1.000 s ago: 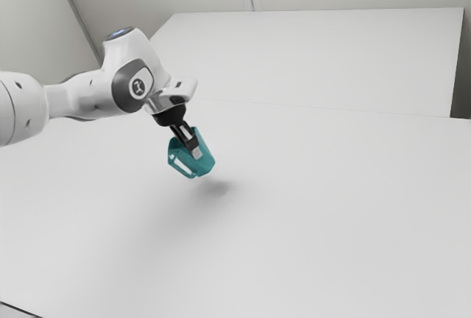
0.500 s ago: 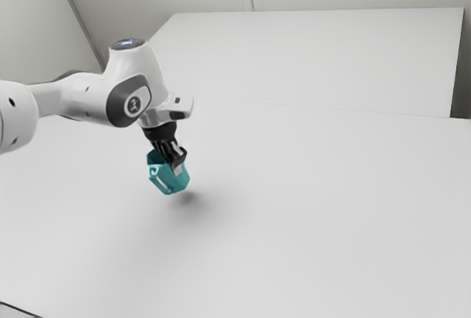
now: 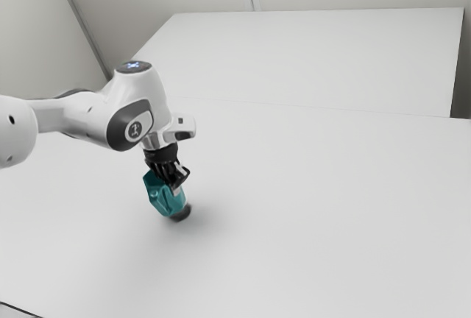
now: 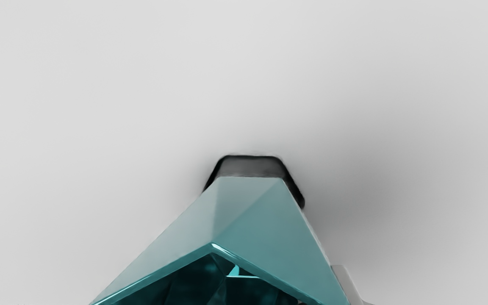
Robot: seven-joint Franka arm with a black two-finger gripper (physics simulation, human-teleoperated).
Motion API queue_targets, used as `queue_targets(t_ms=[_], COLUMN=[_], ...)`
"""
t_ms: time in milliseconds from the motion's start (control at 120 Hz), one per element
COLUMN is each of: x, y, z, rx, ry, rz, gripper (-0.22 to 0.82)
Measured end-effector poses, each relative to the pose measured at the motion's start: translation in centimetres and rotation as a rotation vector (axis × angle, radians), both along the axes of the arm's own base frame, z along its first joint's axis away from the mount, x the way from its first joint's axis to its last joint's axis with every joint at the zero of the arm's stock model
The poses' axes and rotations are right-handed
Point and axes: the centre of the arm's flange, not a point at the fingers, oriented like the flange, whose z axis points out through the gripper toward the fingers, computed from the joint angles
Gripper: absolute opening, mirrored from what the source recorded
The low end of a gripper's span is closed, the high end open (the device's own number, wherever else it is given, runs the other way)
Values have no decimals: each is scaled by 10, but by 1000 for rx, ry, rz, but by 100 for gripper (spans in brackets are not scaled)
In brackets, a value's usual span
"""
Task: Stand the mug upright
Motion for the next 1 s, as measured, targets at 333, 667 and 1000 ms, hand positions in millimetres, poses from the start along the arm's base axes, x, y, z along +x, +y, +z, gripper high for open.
queue_targets(t_ms=[333, 667, 1000], x=[-5, -3, -4], y=[-1, -1, -10], z=[-13, -26, -8], rx=[9, 14, 2], ry=[-14, -8, -54], rz=[105, 175, 201], gripper=[-18, -16, 31])
